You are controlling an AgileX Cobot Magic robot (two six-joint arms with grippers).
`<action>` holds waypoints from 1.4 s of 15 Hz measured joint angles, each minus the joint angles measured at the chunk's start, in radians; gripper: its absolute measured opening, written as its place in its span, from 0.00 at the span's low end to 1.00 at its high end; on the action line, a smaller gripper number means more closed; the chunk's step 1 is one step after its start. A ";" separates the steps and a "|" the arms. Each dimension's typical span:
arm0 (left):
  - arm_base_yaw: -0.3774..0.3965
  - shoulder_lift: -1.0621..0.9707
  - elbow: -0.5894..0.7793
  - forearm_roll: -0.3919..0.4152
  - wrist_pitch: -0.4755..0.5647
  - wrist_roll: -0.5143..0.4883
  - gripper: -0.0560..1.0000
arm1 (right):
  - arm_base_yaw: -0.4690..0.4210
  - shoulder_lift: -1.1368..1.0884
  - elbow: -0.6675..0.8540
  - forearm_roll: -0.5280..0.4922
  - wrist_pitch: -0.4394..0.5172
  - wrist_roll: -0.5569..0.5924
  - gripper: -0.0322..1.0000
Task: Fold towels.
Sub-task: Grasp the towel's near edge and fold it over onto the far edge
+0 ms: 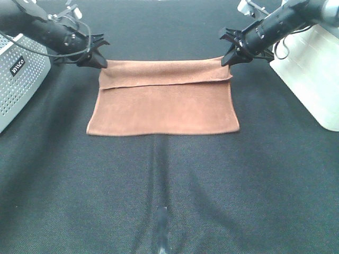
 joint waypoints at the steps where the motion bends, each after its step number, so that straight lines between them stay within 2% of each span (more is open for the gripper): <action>1: 0.000 0.000 0.000 0.000 0.000 0.000 0.05 | 0.000 0.000 0.000 0.000 0.000 0.000 0.03; 3: -0.016 0.053 -0.065 -0.001 -0.028 0.000 0.07 | 0.000 0.036 -0.021 -0.001 -0.041 0.001 0.05; 4: -0.025 0.056 -0.067 0.000 -0.041 0.000 0.13 | 0.000 0.039 -0.021 -0.001 -0.043 0.001 0.11; 5: -0.028 0.056 -0.067 0.000 -0.055 0.001 0.23 | 0.000 0.039 -0.021 -0.001 -0.043 0.001 0.24; 6: -0.034 0.056 -0.071 -0.001 -0.064 0.001 0.47 | 0.000 0.039 -0.021 0.000 -0.034 0.001 0.48; 7: -0.034 0.056 -0.071 -0.001 -0.062 0.001 0.66 | 0.000 0.039 -0.021 0.000 -0.020 0.001 0.62; 8: -0.034 0.056 -0.071 0.000 -0.057 0.001 0.79 | 0.000 0.033 -0.021 -0.002 0.007 0.001 0.69; 9: -0.034 0.055 -0.071 0.005 -0.032 0.001 0.86 | 0.000 0.024 -0.021 -0.009 0.047 0.001 0.72; 10: -0.034 0.055 -0.071 0.005 -0.032 0.001 0.86 | 0.000 0.024 -0.021 -0.009 0.047 0.001 0.72; 11: -0.034 0.048 -0.071 0.033 0.012 0.008 0.89 | 0.000 0.007 -0.021 -0.020 0.105 0.001 0.74; 13: -0.031 0.027 -0.071 0.091 0.126 0.003 0.91 | 0.000 -0.025 -0.021 -0.030 0.195 0.001 0.75; 15: -0.023 0.005 -0.071 0.126 0.269 -0.057 0.91 | 0.000 -0.059 -0.021 -0.040 0.286 0.008 0.75; 17: -0.023 -0.008 -0.071 0.142 0.356 -0.104 0.91 | 0.000 -0.083 -0.021 -0.064 0.312 0.040 0.75; 19: -0.029 -0.055 -0.048 0.168 0.379 -0.144 0.91 | 0.000 -0.116 0.015 -0.085 0.312 0.058 0.75; 21: -0.033 -0.134 0.024 0.190 0.379 -0.167 0.90 | 0.000 -0.174 0.112 -0.092 0.312 0.058 0.75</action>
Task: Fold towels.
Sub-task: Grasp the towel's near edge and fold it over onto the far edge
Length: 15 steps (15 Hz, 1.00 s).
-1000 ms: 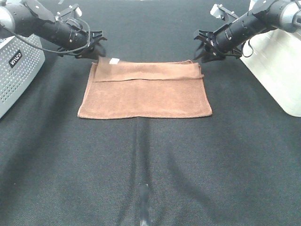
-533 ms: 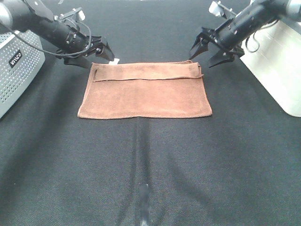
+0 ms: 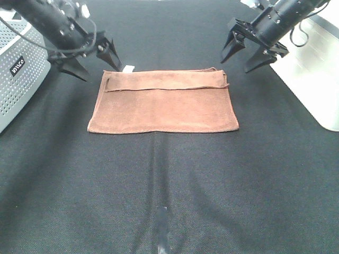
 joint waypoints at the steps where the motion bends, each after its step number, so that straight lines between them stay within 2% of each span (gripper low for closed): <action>1: -0.001 -0.054 0.107 0.010 -0.006 -0.005 0.90 | 0.000 -0.056 0.103 -0.003 -0.001 -0.006 0.75; 3: -0.001 -0.127 0.301 0.015 -0.091 -0.009 0.90 | 0.000 -0.140 0.272 -0.004 -0.054 -0.012 0.75; 5: -0.001 -0.210 0.503 0.005 -0.235 -0.012 0.90 | 0.000 -0.196 0.424 -0.001 -0.119 -0.016 0.75; 7: -0.002 -0.251 0.644 -0.005 -0.338 -0.006 0.90 | 0.000 -0.208 0.516 0.002 -0.171 -0.017 0.75; 9: -0.012 -0.252 0.690 -0.006 -0.389 0.009 0.90 | 0.000 -0.208 0.571 0.002 -0.206 -0.026 0.75; 13: -0.036 -0.214 0.692 -0.042 -0.454 0.015 0.90 | 0.000 -0.195 0.607 0.019 -0.333 -0.033 0.75; 15: -0.037 -0.193 0.692 -0.054 -0.457 0.015 0.90 | 0.000 -0.179 0.607 0.027 -0.350 -0.040 0.75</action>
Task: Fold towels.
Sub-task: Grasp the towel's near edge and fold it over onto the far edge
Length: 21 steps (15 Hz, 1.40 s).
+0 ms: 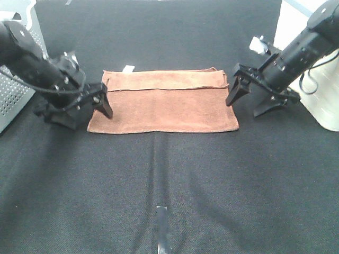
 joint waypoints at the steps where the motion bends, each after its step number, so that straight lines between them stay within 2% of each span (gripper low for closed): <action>1: 0.000 0.009 -0.001 -0.015 -0.012 0.000 0.90 | 0.000 0.019 0.000 0.016 -0.007 -0.018 0.74; 2: 0.000 0.015 -0.005 -0.037 -0.017 0.000 0.87 | 0.001 0.035 0.000 0.034 -0.009 -0.029 0.72; 4: 0.000 0.028 -0.008 -0.094 -0.024 0.030 0.76 | 0.011 0.062 -0.001 0.055 -0.019 -0.062 0.65; 6: -0.012 0.045 -0.008 -0.152 -0.030 0.083 0.55 | 0.038 0.075 -0.002 0.073 -0.044 -0.064 0.51; 7: -0.017 0.047 -0.007 -0.161 -0.031 0.095 0.44 | 0.039 0.077 -0.002 0.074 -0.058 -0.046 0.41; 8: -0.021 0.051 -0.005 -0.161 -0.026 0.099 0.29 | 0.039 0.080 -0.002 0.074 -0.061 -0.029 0.29; 9: -0.022 0.056 -0.005 -0.156 -0.015 0.101 0.16 | 0.039 0.086 -0.002 0.073 -0.063 -0.017 0.14; 10: -0.022 0.057 -0.005 -0.142 -0.010 0.101 0.08 | 0.039 0.088 -0.002 0.073 -0.057 -0.009 0.05; 12: -0.023 0.050 -0.005 -0.105 0.025 0.101 0.06 | 0.039 0.088 -0.002 0.073 -0.035 0.009 0.03; 14: -0.022 0.002 0.024 -0.029 0.065 0.101 0.06 | 0.039 0.051 0.026 0.072 -0.004 0.022 0.03; 20: -0.024 -0.160 0.282 -0.013 0.055 0.101 0.06 | 0.042 -0.137 0.300 0.074 -0.039 0.012 0.03; 21: -0.024 -0.160 0.282 -0.013 0.055 0.101 0.06 | 0.042 -0.137 0.300 0.074 -0.039 0.012 0.03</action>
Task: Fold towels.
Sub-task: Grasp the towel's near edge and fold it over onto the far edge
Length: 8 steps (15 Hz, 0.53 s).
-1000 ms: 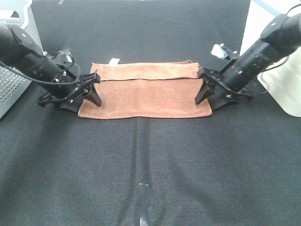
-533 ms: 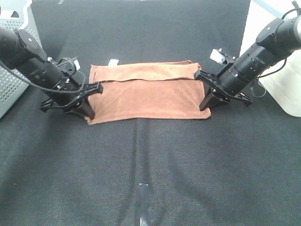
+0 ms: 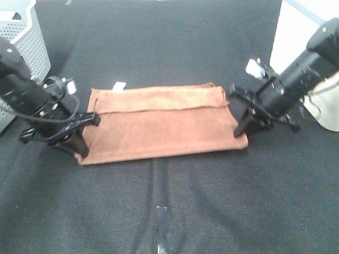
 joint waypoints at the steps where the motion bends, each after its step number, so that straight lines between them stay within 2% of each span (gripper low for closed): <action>1: 0.000 -0.027 0.024 0.000 0.000 0.000 0.06 | 0.001 -0.014 0.037 0.000 -0.004 -0.011 0.03; 4: 0.000 -0.050 -0.006 0.007 -0.001 -0.044 0.06 | 0.001 -0.014 0.012 0.000 -0.004 -0.032 0.03; 6: 0.000 -0.044 -0.071 0.060 0.000 -0.130 0.06 | 0.001 -0.014 -0.068 -0.001 -0.003 -0.032 0.03; 8: 0.000 -0.014 -0.179 0.128 0.005 -0.184 0.06 | 0.001 0.010 -0.199 -0.001 0.038 -0.030 0.03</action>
